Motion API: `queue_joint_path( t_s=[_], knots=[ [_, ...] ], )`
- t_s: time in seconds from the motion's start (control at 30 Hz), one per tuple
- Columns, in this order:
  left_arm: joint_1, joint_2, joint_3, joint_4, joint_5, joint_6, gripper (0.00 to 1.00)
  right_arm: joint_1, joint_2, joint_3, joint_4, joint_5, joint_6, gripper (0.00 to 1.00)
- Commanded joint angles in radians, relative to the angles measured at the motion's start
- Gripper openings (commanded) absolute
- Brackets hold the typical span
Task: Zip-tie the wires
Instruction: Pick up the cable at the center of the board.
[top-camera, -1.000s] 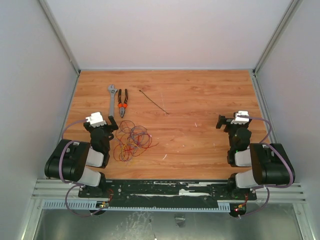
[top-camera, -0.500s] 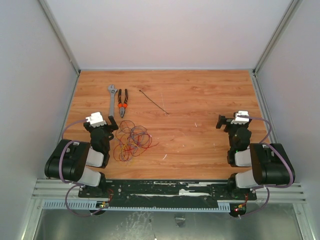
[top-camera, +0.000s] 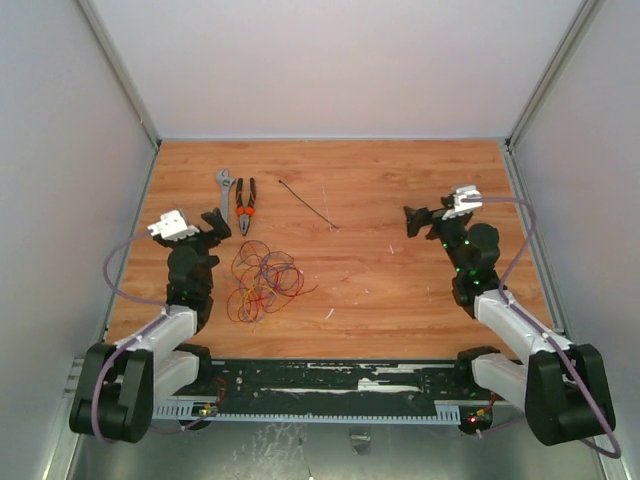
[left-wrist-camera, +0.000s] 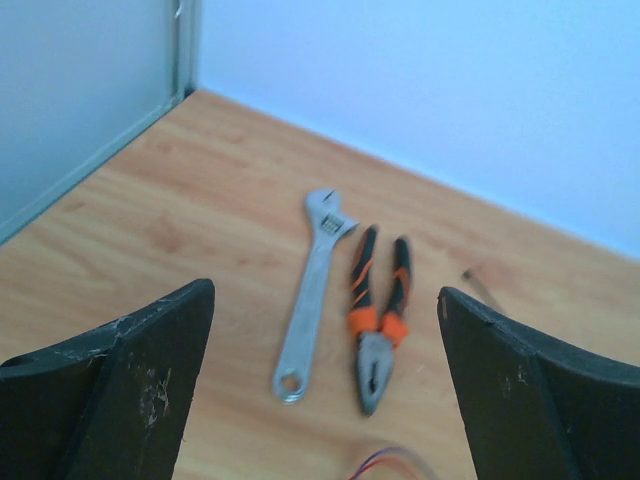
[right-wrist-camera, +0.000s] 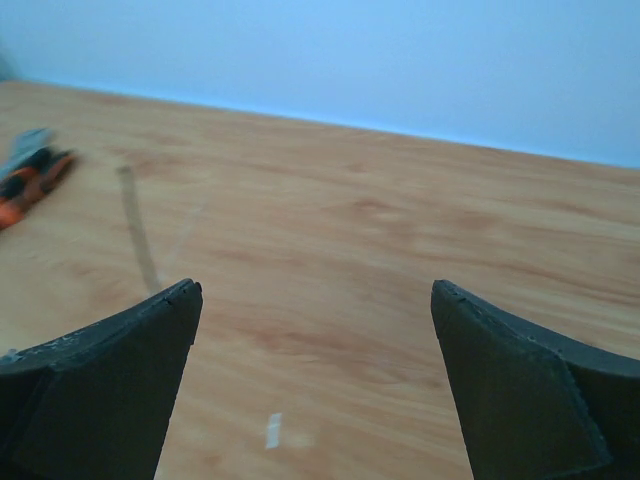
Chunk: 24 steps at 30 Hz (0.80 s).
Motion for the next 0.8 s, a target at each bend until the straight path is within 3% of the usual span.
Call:
queue_joint_path(
  t_s=[0.0,0.17,0.43,0.77],
  knots=[
    [0.004,-0.086,0.143,-0.303,0.018,-0.211,0.98,0.158,-0.031,0.045,-0.192,-0.079,0.063,0.99],
    [0.004,-0.112,0.381,-0.649,0.083,-0.301,0.98,0.42,0.014,0.062,-0.158,-0.054,0.085,0.99],
    [0.005,-0.161,0.547,-0.893,0.241,-0.362,0.98,0.782,0.349,0.224,-0.082,0.024,-0.006,0.99],
    [0.005,-0.221,0.576,-0.943,0.24,-0.35,0.98,0.939,0.745,0.543,-0.156,-0.003,-0.112,0.99]
  ],
)
